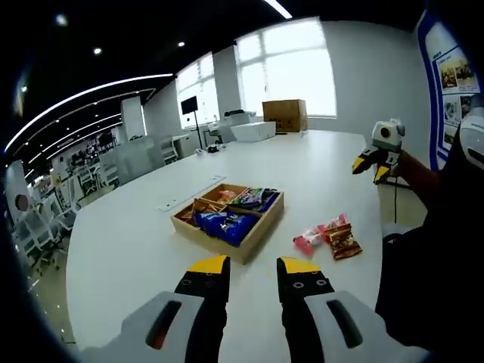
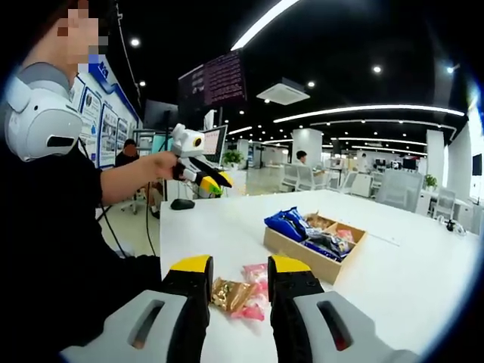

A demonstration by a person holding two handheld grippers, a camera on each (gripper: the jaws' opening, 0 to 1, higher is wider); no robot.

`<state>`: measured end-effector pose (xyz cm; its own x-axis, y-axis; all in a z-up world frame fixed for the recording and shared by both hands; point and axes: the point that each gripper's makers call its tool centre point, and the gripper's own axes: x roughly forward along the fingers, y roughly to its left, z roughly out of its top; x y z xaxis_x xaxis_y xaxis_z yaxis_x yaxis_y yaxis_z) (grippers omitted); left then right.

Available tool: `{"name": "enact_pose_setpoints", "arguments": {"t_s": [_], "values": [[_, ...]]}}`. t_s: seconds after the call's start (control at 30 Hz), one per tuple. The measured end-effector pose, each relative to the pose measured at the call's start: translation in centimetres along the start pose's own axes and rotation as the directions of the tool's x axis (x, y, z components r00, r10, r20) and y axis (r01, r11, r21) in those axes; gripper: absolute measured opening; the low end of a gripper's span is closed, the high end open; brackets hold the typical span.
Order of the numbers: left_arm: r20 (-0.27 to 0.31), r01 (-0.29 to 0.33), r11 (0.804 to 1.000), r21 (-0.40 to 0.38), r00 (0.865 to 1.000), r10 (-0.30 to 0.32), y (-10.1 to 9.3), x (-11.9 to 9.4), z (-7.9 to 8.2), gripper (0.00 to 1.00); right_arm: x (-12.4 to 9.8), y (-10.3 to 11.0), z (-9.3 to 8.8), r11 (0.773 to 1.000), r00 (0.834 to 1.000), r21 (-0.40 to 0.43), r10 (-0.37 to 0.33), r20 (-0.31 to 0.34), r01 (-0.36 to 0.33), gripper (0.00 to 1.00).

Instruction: Pick up the scattered marshmallows, QQ candies, Oreo cookies, and mixed nuts on the table and sort them into separate containers

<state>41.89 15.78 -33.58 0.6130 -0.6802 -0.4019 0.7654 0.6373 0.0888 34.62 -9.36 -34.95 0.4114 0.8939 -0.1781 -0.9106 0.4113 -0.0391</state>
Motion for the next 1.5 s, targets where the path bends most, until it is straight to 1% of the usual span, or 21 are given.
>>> {"name": "enact_pose_setpoints", "arguments": {"t_s": [0.17,0.3,0.37,0.53,0.67,0.87,1.0,1.07,1.2,1.33,1.43,1.5], "values": [[0.033,-0.007,1.000,-0.027,0.999,0.007,-0.6,-1.1,-0.2,0.30,0.1,-0.1,0.0,1.000,1.000,-0.002,-0.003,-0.006,0.003,0.25],[0.079,-0.017,0.999,-0.036,0.997,0.020,-1.5,-2.1,0.0,0.30,0.2,-0.3,0.0,1.000,1.000,0.005,-0.008,-0.010,0.008,0.25],[0.089,-0.019,0.999,-0.041,0.996,0.022,-1.9,-2.5,0.0,0.30,0.3,-0.5,0.0,1.000,1.000,0.010,-0.010,-0.012,0.011,0.25],[0.118,-0.044,0.997,-0.059,0.992,0.050,-2.3,-3.8,-0.2,0.30,0.7,-0.6,0.0,1.000,1.000,0.019,-0.005,-0.018,0.005,0.24],[0.124,-0.069,0.995,-0.069,0.989,0.077,-2.3,-4.8,-0.6,0.30,0.9,-0.5,0.2,1.000,1.000,0.003,0.003,-0.020,-0.003,0.23],[0.132,-0.093,0.992,-0.090,0.986,0.104,-2.4,-5.8,-1.2,0.30,1.2,-0.9,0.0,1.000,1.000,0.017,-0.001,-0.026,0.002,0.23],[0.145,-0.112,0.989,-0.097,0.982,0.125,-2.8,-6.3,-1.2,0.30,1.5,-0.8,-0.2,1.000,0.999,0.023,0.002,-0.034,-0.001,0.23],[0.146,-0.109,0.989,-0.097,0.982,0.123,-3.3,-6.5,-1.2,0.30,1.6,-0.8,-0.4,1.000,0.999,0.024,0.003,-0.040,-0.002,0.23],[0.176,-0.121,0.987,-0.104,0.975,0.138,-4.0,-7.1,-0.9,0.30,1.9,-1.2,-0.8,0.999,0.999,0.041,-0.008,-0.048,0.010,0.23],[0.167,-0.134,0.986,-0.095,0.975,0.149,-4.6,-7.4,-1.4,0.31,2.0,-1.5,-1.1,0.998,0.998,0.059,-0.015,-0.055,0.018,0.23],[0.178,-0.145,0.984,-0.101,0.971,0.161,-4.7,-7.8,-1.7,0.31,2.1,-1.5,-1.1,0.998,0.998,0.066,-0.014,-0.060,0.018,0.23],[0.169,-0.147,0.983,-0.106,0.972,0.164,-4.7,-7.8,-2.3,0.31,2.2,-1.6,-1.0,0.998,0.998,0.063,-0.012,-0.064,0.016,0.23]]}}
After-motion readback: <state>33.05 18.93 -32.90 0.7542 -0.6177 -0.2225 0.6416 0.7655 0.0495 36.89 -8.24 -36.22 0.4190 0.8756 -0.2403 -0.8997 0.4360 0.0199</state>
